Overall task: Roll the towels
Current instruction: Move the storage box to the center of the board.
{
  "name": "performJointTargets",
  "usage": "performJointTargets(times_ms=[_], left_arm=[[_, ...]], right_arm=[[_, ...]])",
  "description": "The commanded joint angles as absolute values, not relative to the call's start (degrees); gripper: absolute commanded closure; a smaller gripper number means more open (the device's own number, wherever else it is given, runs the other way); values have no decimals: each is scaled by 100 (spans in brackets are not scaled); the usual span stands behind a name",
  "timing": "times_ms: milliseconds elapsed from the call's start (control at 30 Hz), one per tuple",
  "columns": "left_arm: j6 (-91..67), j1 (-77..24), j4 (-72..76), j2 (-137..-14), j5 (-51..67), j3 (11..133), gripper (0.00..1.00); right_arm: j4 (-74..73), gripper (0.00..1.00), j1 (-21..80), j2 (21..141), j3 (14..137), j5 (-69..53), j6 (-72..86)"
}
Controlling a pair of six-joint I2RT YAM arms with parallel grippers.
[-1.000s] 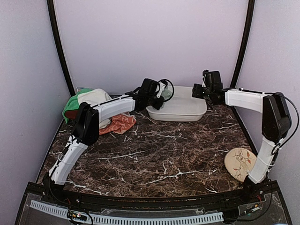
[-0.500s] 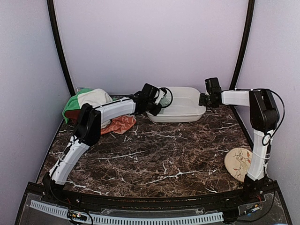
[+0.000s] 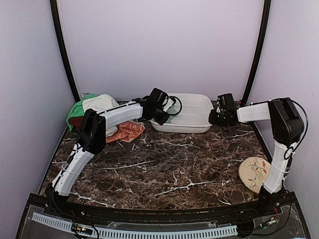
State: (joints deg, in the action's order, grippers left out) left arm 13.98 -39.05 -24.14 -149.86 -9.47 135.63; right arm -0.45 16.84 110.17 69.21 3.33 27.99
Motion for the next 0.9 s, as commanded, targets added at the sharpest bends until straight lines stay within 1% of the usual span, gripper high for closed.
performJointTargets(times_ms=[0,100,200,233,333,500,600,633,700,733,800,867], left_arm=[[1605,-3833,-2802,-14447,-1079,13551,100],[1451,-3862,-2870,-14338,-908,13574,100],[1409,-3988,-2878,-14285,-849,13668,100],[1437,-4057,-2864,-14283,-884,13679,100],[1547,-4302,-2789,-14348,-1126,13695,100],[1703,-4535,-3153,-14703,-1616,14012,100],[1588,-4535,-3463,-14715,-1650,14039,100],[1541,-4535,-3557,-14689,-1633,14040,100],[1437,-4535,-3757,-14615,-1599,14037,100],[1384,-4535,-3848,-14566,-1590,14029,100],[1315,-4527,-4014,-14471,-1631,13990,100],[1297,-4491,-4146,-14378,-1776,13935,100]], right_arm=[[316,79,2249,10541,6303,-377,3192],[402,80,2562,10243,5991,-370,3422],[426,78,2943,9920,5620,-294,3746],[477,76,3073,9847,5519,-306,3867],[522,63,3314,9664,5349,-313,4276],[24,54,3429,9370,5374,-53,4711],[-47,41,3430,9036,5247,158,4773],[-180,38,3408,8964,5287,255,4656],[-462,36,3297,8966,5466,435,4333],[-526,37,3182,9003,5549,427,4186],[-485,43,2935,9090,5711,255,3932],[-536,48,2798,9419,6011,146,3651]])
